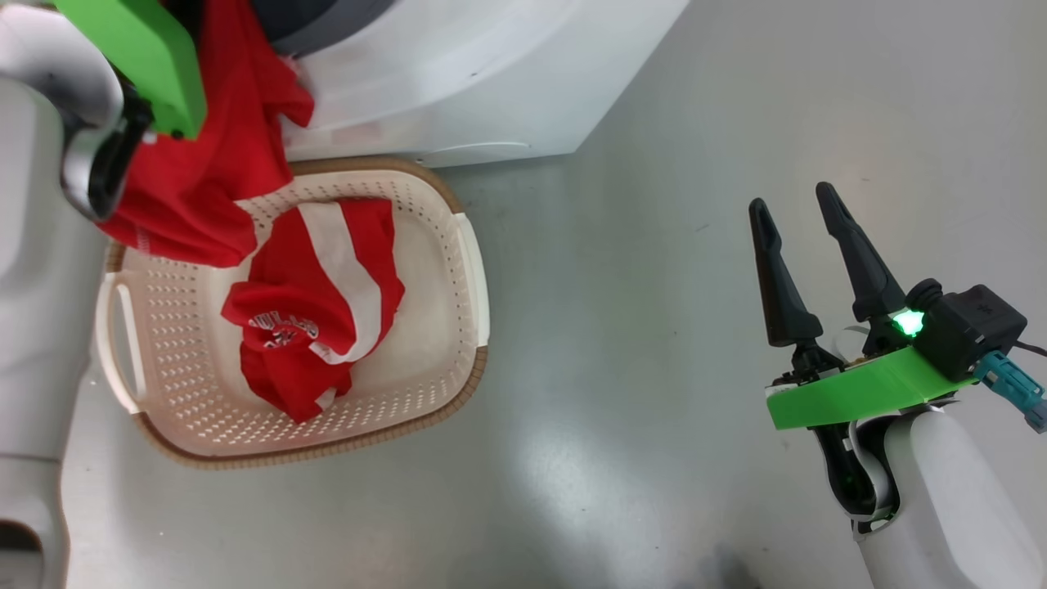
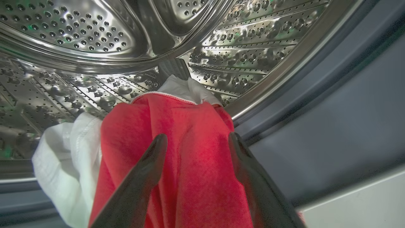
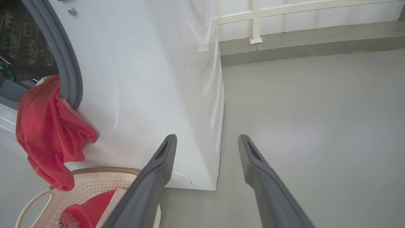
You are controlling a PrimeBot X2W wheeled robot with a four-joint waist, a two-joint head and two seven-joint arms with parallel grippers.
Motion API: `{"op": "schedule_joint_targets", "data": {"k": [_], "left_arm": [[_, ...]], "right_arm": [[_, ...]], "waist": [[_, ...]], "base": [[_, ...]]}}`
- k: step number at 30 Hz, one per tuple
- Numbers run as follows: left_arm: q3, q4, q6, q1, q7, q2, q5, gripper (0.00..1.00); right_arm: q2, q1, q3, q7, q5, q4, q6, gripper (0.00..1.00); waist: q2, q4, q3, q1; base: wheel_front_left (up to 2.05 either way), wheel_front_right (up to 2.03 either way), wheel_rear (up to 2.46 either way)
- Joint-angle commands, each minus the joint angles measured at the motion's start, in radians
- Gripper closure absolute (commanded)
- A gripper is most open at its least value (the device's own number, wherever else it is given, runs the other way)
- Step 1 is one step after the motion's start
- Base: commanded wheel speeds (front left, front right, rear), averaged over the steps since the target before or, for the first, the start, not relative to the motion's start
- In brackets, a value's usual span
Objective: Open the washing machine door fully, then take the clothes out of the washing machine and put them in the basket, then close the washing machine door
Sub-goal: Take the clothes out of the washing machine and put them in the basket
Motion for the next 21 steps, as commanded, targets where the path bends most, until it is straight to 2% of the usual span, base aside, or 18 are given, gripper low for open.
{"op": "schedule_joint_targets", "data": {"k": [1, 9, 20, 21], "left_arm": [[0.006, 0.023, 0.001, -0.047, 0.002, 0.046, -0.015, 0.0], [-0.038, 0.156, 0.001, -0.125, 0.01, 0.038, -0.067, 0.0], [-0.136, 0.252, 0.001, -0.164, 0.0, 0.036, -0.141, 0.0], [-0.144, 0.258, 0.001, -0.167, -0.004, 0.037, -0.145, 0.2]], "right_arm": [[0.003, 0.003, 0.024, -0.006, 0.012, -0.023, 0.006, 0.0], [0.003, 0.0, 0.028, -0.006, 0.017, -0.023, 0.006, 0.0], [0.003, -0.004, 0.031, -0.006, 0.017, -0.02, 0.006, 0.0], [0.003, -0.005, 0.031, -0.006, 0.017, -0.02, 0.006, 0.0]], "waist": [[-0.0001, -0.01, 0.008, 0.0], [-0.0001, -0.025, 0.016, 0.0], [-0.0001, -0.03, 0.011, 0.0], [-0.0001, -0.03, 0.011, 0.0]], "base": [[0.0, 0.0, 0.0], [0.0, 0.0, 0.0], [0.0, 0.0, 0.0], [0.0, 0.0, 0.0]]}}
